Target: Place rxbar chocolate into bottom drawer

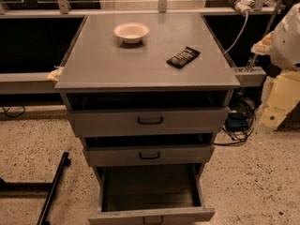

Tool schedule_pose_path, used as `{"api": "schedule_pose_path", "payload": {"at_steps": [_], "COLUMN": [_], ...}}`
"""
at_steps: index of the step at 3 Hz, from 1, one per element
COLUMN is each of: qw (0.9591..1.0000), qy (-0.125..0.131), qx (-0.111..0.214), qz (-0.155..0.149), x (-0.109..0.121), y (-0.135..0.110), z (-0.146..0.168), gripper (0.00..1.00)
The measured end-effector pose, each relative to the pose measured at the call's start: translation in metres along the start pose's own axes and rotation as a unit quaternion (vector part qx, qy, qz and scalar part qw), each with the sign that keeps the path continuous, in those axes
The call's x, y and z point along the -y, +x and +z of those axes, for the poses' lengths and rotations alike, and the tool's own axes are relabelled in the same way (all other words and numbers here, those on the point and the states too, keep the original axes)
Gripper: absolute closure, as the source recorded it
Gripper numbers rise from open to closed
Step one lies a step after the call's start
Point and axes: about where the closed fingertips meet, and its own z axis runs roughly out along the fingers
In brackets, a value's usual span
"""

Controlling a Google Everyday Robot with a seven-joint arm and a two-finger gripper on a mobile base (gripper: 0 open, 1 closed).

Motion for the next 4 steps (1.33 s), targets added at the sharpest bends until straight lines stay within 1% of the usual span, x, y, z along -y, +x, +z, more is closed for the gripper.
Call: {"api": "schedule_pose_path", "payload": {"at_steps": [1, 2, 3, 4], "qw": [1.0000, 1.0000, 0.9989, 0.9963], "qy": [0.000, 0.002, 0.009, 0.019], "qx": [0.000, 0.009, 0.046, 0.081], "qz": [0.000, 0.003, 0.009, 0.022], "x": [0.000, 0.007, 0.038, 0.075], "y": [0.000, -0.002, -0.011, -0.020], "z": [0.000, 0.003, 0.019, 0.037], "gripper": [0.00, 0.09, 0.32, 0.55]}}
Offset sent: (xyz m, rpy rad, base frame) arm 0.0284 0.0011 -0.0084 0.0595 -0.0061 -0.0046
